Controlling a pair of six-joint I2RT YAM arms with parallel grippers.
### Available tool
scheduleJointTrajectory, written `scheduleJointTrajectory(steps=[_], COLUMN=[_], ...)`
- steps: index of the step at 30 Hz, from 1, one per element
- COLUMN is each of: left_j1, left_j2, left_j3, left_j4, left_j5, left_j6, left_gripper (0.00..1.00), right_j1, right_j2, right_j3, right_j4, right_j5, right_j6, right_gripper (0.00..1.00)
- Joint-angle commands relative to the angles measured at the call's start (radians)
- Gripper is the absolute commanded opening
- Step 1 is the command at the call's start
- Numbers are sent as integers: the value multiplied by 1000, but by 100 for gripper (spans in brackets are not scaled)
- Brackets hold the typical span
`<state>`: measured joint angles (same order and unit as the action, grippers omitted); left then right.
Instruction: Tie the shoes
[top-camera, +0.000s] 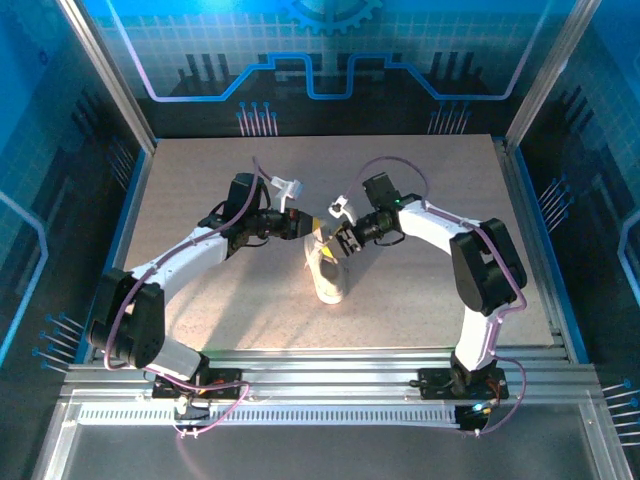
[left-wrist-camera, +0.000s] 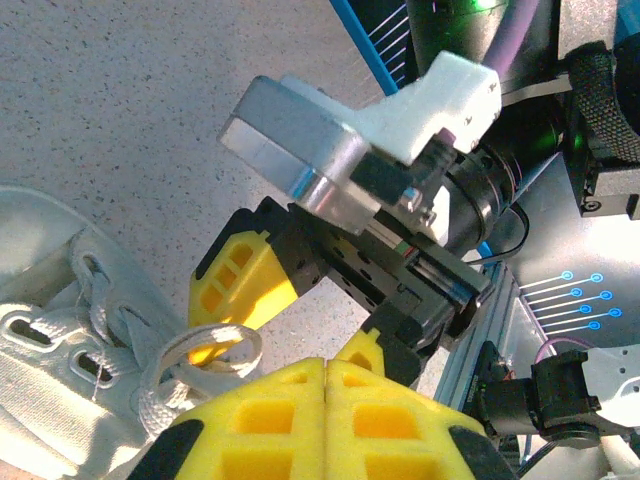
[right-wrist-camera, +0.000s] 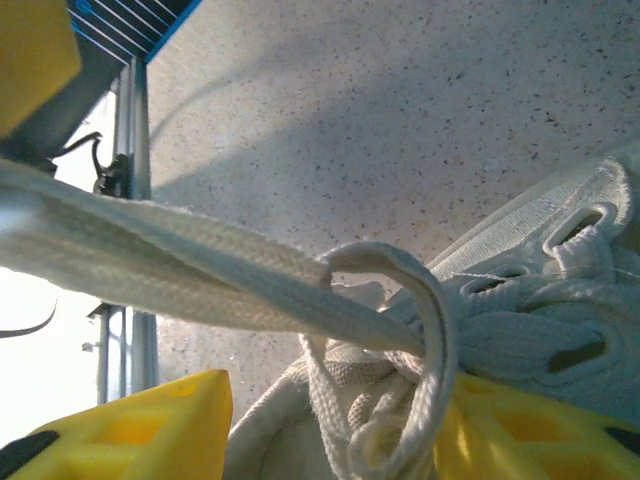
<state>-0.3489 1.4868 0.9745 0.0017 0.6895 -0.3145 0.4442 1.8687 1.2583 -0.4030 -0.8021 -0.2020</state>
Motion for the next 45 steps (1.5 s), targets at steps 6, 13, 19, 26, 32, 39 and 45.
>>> scheduleJointTrajectory(steps=[6,13,19,26,32,39,45], left_j1=[-5,-5,-5,-5,-7,-12,-4], left_j2=[-5,-12,-22,-58,-101,-146,-230], left_j3=[9,3,-14,-86,-195,-276,-264], left_j4=[-26,-32,-35,-39,-7,-18,-54], left_j5=[25,22,21,13,12,-19,-93], left_j6=[-1,3,5,29,78,100,182], left_gripper=[0,0,0,0,0,6,48], right_j1=[54,57,55,60,70,93,119], right_j2=[-71,-144,-176,-166,-136,-129,-138], right_j3=[-64,-137,-173,-173,-150,-155,-165], right_j4=[79,181,240,263,215,236,248], right_j5=[178,264,300,371,422,419,420], right_j6=[-61,-42,-6,62,75,107,70], right_gripper=[38,17,8,6,5,6,6])
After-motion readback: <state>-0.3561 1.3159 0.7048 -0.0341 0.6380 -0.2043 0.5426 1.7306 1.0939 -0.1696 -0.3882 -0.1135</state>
